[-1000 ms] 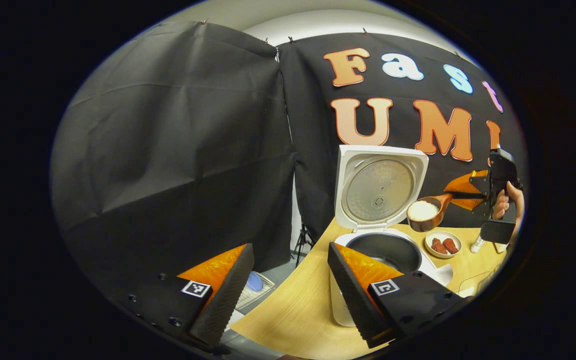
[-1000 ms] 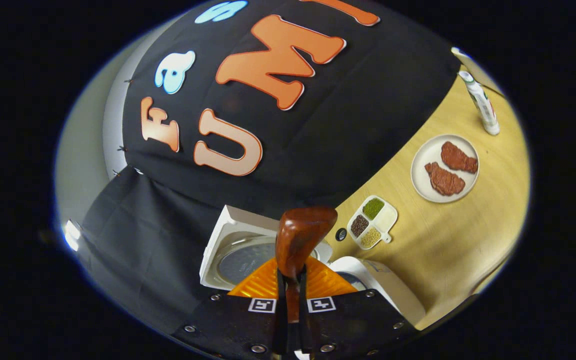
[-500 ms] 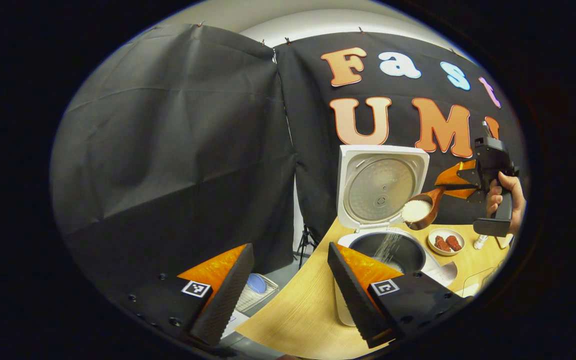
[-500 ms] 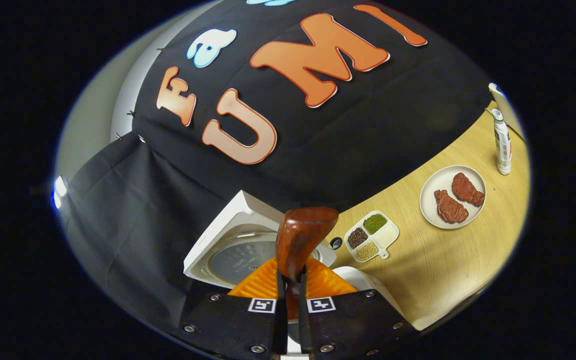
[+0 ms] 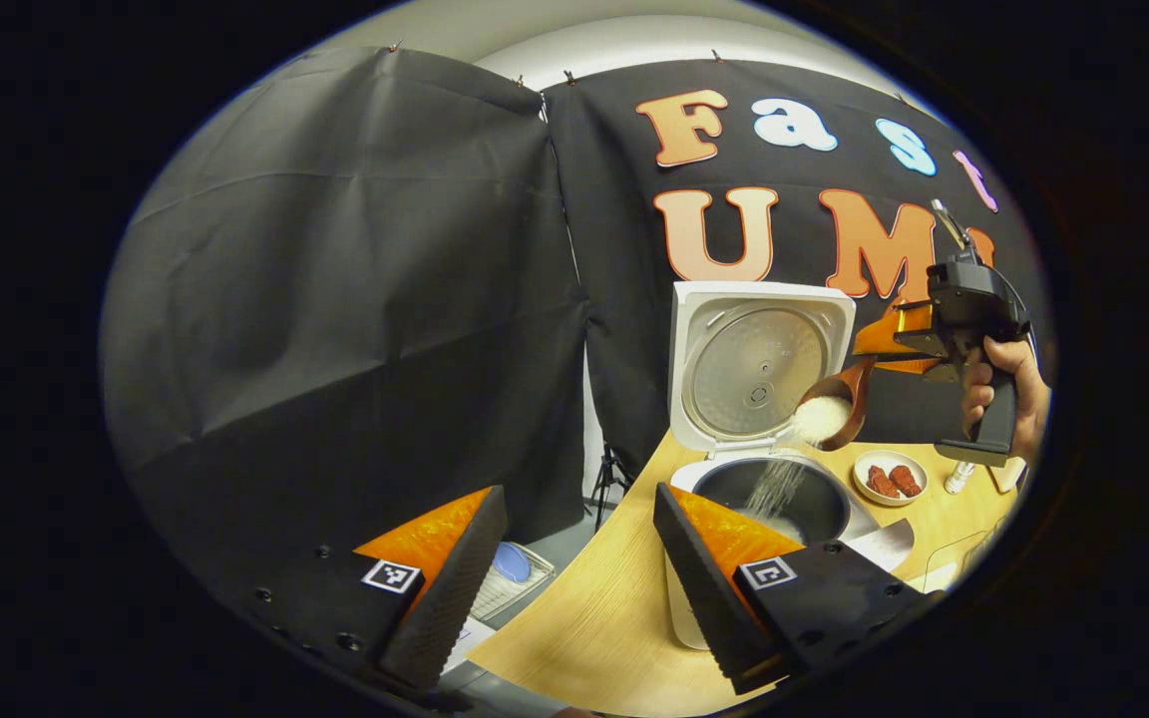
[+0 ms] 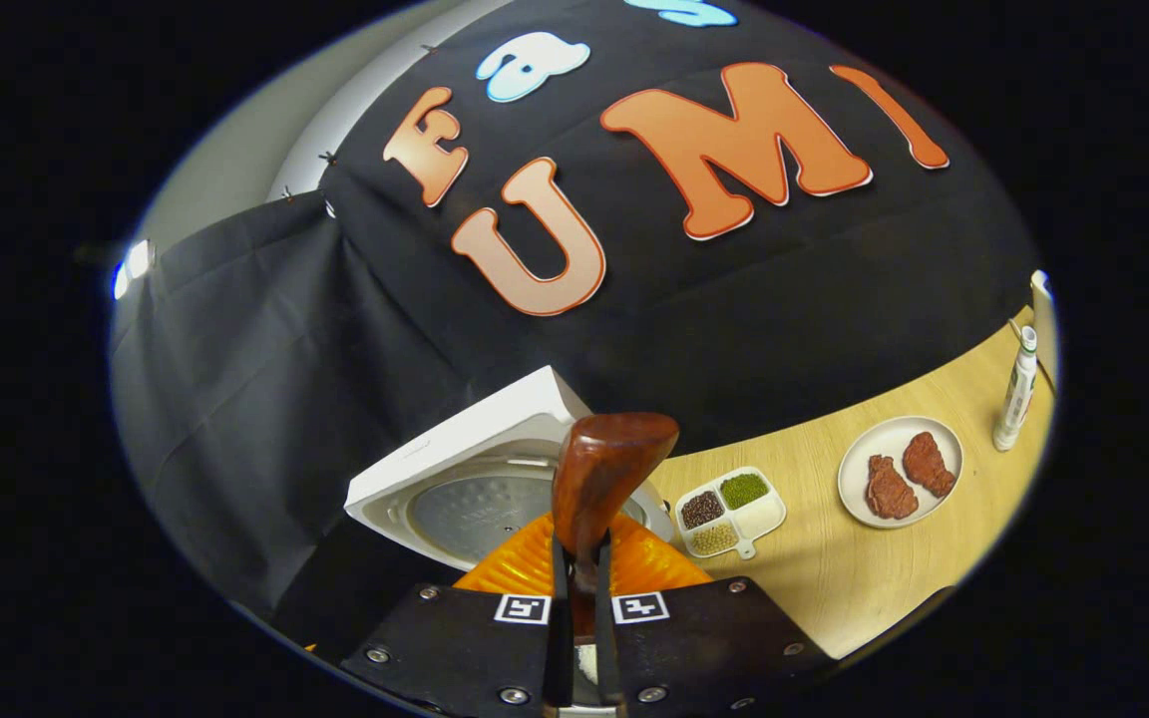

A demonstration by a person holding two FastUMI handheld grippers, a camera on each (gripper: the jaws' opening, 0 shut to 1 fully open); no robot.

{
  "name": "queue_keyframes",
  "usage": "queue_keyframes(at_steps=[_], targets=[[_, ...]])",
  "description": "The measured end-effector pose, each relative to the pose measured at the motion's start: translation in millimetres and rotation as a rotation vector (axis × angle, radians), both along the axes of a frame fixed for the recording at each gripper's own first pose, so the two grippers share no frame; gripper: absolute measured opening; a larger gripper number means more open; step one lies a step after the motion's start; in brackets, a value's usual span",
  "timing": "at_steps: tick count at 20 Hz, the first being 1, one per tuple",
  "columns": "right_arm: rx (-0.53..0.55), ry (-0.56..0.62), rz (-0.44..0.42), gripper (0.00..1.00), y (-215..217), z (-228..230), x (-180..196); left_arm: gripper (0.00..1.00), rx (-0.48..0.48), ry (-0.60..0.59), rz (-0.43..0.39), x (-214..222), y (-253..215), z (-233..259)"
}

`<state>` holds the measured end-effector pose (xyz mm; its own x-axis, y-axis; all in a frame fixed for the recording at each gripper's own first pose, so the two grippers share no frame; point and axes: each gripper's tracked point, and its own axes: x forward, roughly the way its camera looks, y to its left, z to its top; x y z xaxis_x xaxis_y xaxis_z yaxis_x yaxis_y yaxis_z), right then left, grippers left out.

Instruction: Close the left gripper, press the button to open the rice cooker; take a wooden spoon from the chopstick holder with the right hand, scoop a spoonful of rice and pour it into the rice cooker, then put the wooden spoon back into the chopstick holder.

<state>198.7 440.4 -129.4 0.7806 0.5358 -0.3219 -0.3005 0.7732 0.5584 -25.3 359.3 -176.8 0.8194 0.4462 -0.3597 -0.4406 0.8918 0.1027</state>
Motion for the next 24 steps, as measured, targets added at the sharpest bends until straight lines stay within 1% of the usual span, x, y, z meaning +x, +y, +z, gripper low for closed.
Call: queue_keyframes(at_steps=[1,2,4,5,8,11,12,13,14,17,19,20,23,24], targets=[[-0.012,-0.011,0.005,0.08,1,0,0,1.00,0.000,0.000,0.000,0,0,0],[-0.028,-0.024,0.010,0.08,1,0,0,0.97,-0.002,0.001,-0.002,2,0,1],[-0.061,-0.055,0.019,0.08,0,0,0,0.97,-0.001,0.003,-0.006,3,-1,0],[-0.068,-0.069,0.021,0.08,-1,1,1,1.00,0.002,0.005,-0.006,4,-1,0],[-0.103,-0.107,0.026,0.08,-1,3,2,0.97,0.006,0.005,-0.007,2,1,0],[-0.175,-0.182,0.049,0.08,-1,8,3,0.97,0.004,0.008,-0.009,4,1,-2],[-0.198,-0.213,0.063,0.08,-1,9,3,1.00,0.006,0.008,-0.007,5,1,-2],[-0.212,-0.235,0.070,0.08,-1,10,3,1.00,0.004,0.007,-0.009,7,1,-2],[-0.225,-0.252,0.074,0.08,3,15,1,0.97,0.003,0.005,-0.009,7,-1,-2],[-0.267,-0.299,0.097,0.08,10,21,-3,0.97,0.008,0.001,-0.015,7,-2,0],[-0.288,-0.333,0.112,0.08,12,26,-3,0.97,0.012,0.003,-0.018,9,-2,0],[-0.294,-0.351,0.122,0.08,14,28,-5,1.00,0.012,0.003,-0.019,9,-2,-1],[-0.286,-0.410,0.144,0.08,20,40,-10,1.00,0.008,0.003,-0.014,8,-3,-2],[-0.296,-0.433,0.155,0.08,21,43,-12,0.97,0.007,0.002,-0.012,9,-3,-3]])
